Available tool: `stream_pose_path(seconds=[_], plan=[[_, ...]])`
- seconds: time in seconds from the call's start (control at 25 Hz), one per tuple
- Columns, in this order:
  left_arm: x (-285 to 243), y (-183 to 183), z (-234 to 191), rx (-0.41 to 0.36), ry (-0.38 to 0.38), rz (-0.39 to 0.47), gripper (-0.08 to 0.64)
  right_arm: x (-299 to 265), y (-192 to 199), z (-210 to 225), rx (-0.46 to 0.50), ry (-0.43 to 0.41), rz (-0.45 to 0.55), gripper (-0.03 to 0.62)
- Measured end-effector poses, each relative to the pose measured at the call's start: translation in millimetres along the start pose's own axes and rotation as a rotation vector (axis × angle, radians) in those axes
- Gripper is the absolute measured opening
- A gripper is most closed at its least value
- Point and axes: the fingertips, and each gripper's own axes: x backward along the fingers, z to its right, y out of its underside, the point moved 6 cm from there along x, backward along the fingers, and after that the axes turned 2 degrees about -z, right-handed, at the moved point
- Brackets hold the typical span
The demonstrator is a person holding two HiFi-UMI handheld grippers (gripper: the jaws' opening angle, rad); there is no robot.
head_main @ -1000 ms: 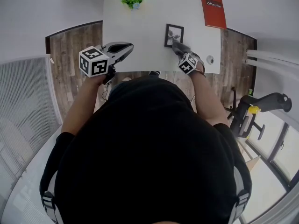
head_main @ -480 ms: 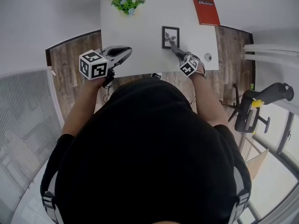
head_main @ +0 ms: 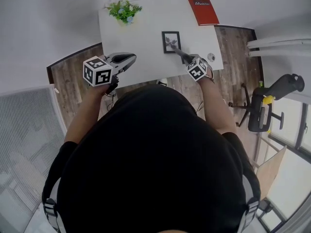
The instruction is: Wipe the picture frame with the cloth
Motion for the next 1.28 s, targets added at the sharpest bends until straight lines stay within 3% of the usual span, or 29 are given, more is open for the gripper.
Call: stream_pose_path(seconds=[0.52,1.0,1.28], plan=[[-5,-6,14,-0.060,0.059,-0.035,0.011,72,4,6,-0.337,0.048,0.202,0.044],[-9,1,33,-0.104,0.112,-0.071,0.011,117,30,-9,-0.516,0.112,0.309,0.044],[-13,7,48,-0.120,0.134,-0.093,0.011,137,54,-20,-0.669,0.108,0.369,0.044]])
